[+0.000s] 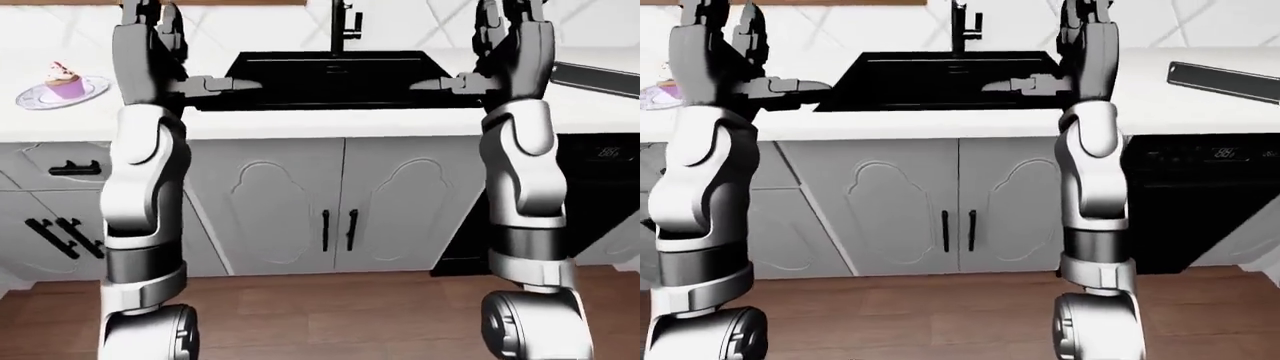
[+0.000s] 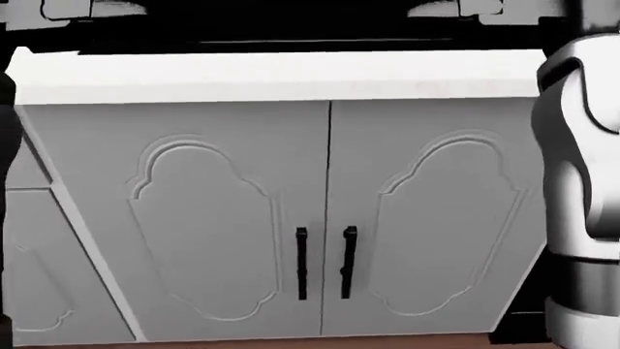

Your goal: Move the dessert items from the plate to the tray.

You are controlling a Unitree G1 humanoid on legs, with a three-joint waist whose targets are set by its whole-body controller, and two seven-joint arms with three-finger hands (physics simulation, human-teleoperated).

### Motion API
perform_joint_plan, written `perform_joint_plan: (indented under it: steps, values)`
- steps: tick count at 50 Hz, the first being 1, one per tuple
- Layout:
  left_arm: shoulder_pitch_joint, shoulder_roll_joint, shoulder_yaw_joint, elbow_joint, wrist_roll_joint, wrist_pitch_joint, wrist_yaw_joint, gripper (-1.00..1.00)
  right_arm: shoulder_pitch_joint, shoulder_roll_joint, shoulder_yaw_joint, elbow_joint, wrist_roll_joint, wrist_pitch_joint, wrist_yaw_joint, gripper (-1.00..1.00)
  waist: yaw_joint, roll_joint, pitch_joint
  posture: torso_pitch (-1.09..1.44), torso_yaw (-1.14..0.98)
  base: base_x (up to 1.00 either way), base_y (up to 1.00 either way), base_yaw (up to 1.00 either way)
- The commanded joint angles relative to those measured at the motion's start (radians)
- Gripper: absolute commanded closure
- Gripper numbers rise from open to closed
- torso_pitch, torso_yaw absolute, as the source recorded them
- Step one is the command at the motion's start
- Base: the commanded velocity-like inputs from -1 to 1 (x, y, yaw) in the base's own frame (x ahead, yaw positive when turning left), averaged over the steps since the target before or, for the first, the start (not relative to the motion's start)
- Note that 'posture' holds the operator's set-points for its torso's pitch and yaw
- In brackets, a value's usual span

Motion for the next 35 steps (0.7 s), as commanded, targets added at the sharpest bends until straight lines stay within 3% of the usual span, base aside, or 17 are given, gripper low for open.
perform_joint_plan:
  steps: [1,6,7,8,9,11,15,17,18,19,21,24,28,30,32,33,35]
  values:
    - [-0.03,0.032,0.044,-0.035,-0.002,-0.022,0.012,-1.0,-0.054,0.002,0.02,-0.027,0.006,-0.016,0.004,-1.0,0.025,-0.009,-0.038,0.0,0.0,0.38,0.0,1.0]
    - [-0.031,0.033,0.041,-0.042,-0.002,-0.023,0.015,-1.0,-0.054,0.002,0.021,-0.02,0.006,-0.022,0.002,-1.0,0.022,0.011,-0.038,0.0,0.0,0.39,0.0,1.0]
    - [-0.027,0.032,0.04,-0.053,-0.005,-0.021,0.013,-1.0,-0.058,0.002,0.021,-0.007,0.003,-0.03,0.002,-1.0,0.027,0.036,-0.051,0.0,0.0,0.39,0.0,1.0]
    - [-0.027,0.033,0.041,-0.054,-0.006,-0.02,0.012,-1.0,-0.06,0.001,0.021,0.001,0.0,-0.032,0.0,-1.0,0.014,0.115,-0.062,0.0,0.0,0.39,1.0,0.0]
    - [-0.033,0.033,0.042,-0.047,-0.004,-0.024,0.015,-1.0,-0.061,-0.001,0.02,0.004,-0.001,-0.03,-0.003,-1.0,0.027,0.052,-0.039,0.0,0.0,0.38,1.0,0.0]
    - [-0.038,0.028,0.033,-0.054,0.002,-0.012,0.023,-1.0,-0.057,-0.002,0.018,-0.008,0.004,-0.027,-0.004,-1.0,0.064,0.054,-0.004,0.0,0.0,0.39,1.0,0.0]
    - [-0.054,0.03,0.037,-0.051,0.004,-0.005,0.033,-1.0,-0.056,-0.003,0.019,0.002,0.002,-0.038,-0.003,-1.0,0.088,0.005,0.027,0.0,0.0,0.39,1.0,0.0]
    - [-0.053,0.026,0.033,-0.049,0.006,-0.01,0.035,-1.0,-0.057,-0.002,0.019,0.005,0.001,-0.042,-0.003,-1.0,0.059,-0.054,0.0,0.0,0.0,0.39,1.0,0.0]
    - [-0.043,0.032,0.043,-0.028,0.002,-0.036,0.02,-1.0,-0.056,-0.003,0.019,0.002,0.002,-0.04,-0.003,-1.0,0.052,-0.058,-0.004,0.0,0.0,0.39,1.0,0.0]
    - [-0.034,0.038,0.05,-0.006,-0.001,-0.062,0.007,-1.0,-0.055,-0.005,0.016,-0.005,0.003,-0.04,-0.005,-1.0,0.054,-0.027,-0.012,0.0,0.0,0.39,1.0,0.0]
    - [-0.032,0.041,0.05,-0.011,-0.007,-0.059,0.007,-1.0,-0.055,-0.004,0.019,0.0,0.002,-0.044,-0.005,-1.0,0.034,-0.02,-0.045,0.0,0.0,0.39,1.0,0.0]
    - [-0.025,0.047,0.055,0.004,-0.011,-0.082,0.001,-1.0,-0.054,-0.005,0.017,-0.011,0.004,-0.039,-0.007,-1.0,0.017,-0.014,-0.04,0.0,0.0,0.4,1.0,0.0]
    - [-0.034,0.052,0.05,-0.019,-0.02,-0.061,0.022,-1.0,-0.054,-0.003,0.021,-0.01,-0.001,-0.042,-0.004,-1.0,0.001,0.026,-0.039,0.0,0.0,0.39,1.0,0.0]
    - [-0.039,0.051,0.048,-0.017,-0.017,-0.057,0.025,-1.0,-0.061,0.001,0.019,0.008,0.001,-0.033,-0.013,-1.0,0.019,0.064,-0.042,0.0,0.0,0.14,1.0,0.0]
    - [-0.043,0.051,0.05,-0.025,-0.02,-0.048,0.031,-1.0,-0.06,0.0,0.02,0.001,0.001,-0.03,-0.012,-1.0,0.045,0.153,-0.073,0.0,0.0,0.0,1.0,0.0]
    - [-0.045,0.05,0.048,-0.027,-0.019,-0.044,0.033,-1.0,-0.062,0.0,0.019,0.0,0.002,-0.028,-0.015,-1.0,0.055,0.13,-0.071,0.0,0.0,0.0,1.0,0.0]
    - [-0.046,0.051,0.049,-0.028,-0.019,-0.044,0.034,-1.0,-0.061,-0.001,0.023,0.004,-0.007,-0.036,-0.016,-1.0,0.073,0.129,-0.042,0.0,0.0,0.0,1.0,0.0]
